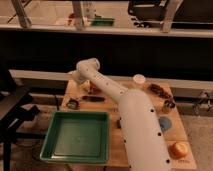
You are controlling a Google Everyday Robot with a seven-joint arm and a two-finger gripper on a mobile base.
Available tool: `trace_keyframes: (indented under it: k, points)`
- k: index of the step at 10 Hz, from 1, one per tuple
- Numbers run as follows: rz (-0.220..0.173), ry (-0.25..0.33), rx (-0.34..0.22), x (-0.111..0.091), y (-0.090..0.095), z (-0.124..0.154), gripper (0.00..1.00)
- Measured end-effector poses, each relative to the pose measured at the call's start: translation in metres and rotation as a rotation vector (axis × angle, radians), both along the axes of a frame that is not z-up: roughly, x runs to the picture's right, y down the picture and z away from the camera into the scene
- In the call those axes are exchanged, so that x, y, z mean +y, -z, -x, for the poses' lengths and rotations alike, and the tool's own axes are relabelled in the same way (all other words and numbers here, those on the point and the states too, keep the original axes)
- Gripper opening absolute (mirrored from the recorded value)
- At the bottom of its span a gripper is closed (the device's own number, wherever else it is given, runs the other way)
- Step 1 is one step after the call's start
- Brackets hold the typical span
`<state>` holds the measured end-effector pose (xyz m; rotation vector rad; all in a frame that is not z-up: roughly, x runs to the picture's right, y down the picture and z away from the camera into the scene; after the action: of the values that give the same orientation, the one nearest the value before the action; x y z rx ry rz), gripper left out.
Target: Place banana in table surface
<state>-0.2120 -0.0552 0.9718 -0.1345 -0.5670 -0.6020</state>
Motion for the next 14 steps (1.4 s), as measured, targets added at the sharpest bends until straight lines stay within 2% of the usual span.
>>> trace_keyframes:
  k: [2, 4, 6, 8, 9, 11, 13, 14]
  points:
    - [0.000, 0.033, 0.057, -0.002, -0.007, 0.003, 0.80]
    - [0.032, 0.036, 0.093, -0.004, -0.014, 0.002, 0.80]
    - [0.114, -0.010, 0.111, -0.005, -0.026, -0.012, 0.80]
    - [0.176, -0.047, 0.128, -0.001, -0.034, -0.019, 0.80]
    - [0.194, -0.067, 0.142, -0.002, -0.036, -0.025, 0.80]
    - [0.200, -0.082, 0.179, -0.002, -0.042, -0.038, 0.80]
    - [0.172, -0.073, 0.235, -0.002, -0.043, -0.037, 0.80]
    - [0.167, -0.069, 0.243, -0.003, -0.042, -0.038, 0.80]
